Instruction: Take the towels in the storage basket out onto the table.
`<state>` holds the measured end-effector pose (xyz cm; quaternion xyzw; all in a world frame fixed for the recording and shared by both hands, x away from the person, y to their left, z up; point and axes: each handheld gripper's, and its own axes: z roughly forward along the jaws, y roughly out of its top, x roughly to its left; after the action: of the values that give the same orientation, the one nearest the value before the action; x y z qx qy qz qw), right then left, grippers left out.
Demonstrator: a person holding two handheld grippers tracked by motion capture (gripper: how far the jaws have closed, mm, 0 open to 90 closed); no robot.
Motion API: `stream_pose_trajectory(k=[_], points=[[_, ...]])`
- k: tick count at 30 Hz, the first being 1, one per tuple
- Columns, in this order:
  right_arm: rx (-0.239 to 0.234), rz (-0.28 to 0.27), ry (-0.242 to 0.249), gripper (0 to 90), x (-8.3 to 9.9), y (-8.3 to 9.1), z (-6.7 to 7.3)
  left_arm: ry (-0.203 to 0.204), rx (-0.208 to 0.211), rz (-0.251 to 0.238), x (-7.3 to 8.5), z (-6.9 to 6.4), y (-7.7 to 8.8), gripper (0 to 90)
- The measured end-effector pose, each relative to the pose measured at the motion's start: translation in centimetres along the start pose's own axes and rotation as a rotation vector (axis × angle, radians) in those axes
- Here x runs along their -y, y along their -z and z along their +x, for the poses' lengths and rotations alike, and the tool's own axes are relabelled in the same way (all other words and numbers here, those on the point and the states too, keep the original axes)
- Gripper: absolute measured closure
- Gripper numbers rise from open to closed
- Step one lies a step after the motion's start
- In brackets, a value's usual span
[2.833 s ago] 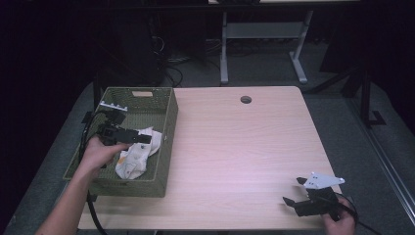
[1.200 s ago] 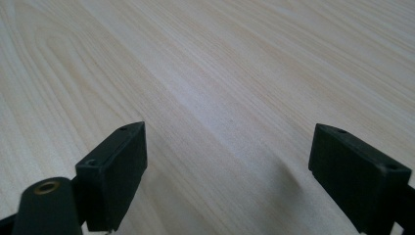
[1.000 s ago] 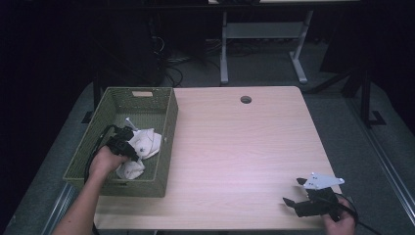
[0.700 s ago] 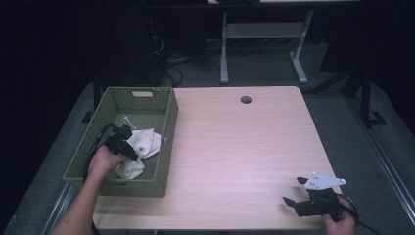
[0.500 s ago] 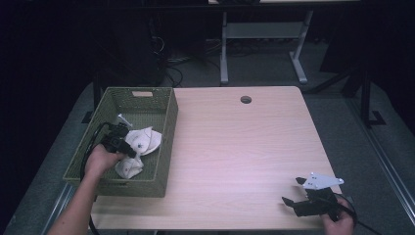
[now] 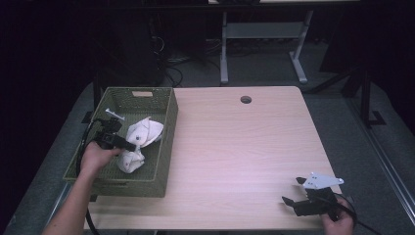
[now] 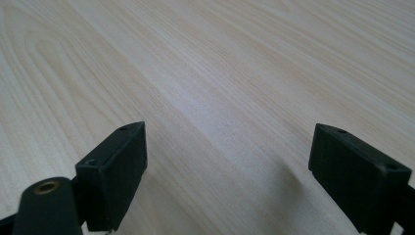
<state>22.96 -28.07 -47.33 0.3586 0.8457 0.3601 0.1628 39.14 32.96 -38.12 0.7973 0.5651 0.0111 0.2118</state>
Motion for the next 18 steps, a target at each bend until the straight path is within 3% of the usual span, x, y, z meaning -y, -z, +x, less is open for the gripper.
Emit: stream_pose_trajectory(k=[9, 18], points=[[-0.002, 0.0, -0.006, 14.0, -0.1, 0.0, 0.1, 0.006, 0.026, -0.041, 0.1, 0.0, 1.3, 76.1], [0.005, 0.002, 0.007, 14.0, -0.2, -0.2, 0.0, 0.04, 0.126, -0.14, 0.6, 0.3, 3.7, 76.1]])
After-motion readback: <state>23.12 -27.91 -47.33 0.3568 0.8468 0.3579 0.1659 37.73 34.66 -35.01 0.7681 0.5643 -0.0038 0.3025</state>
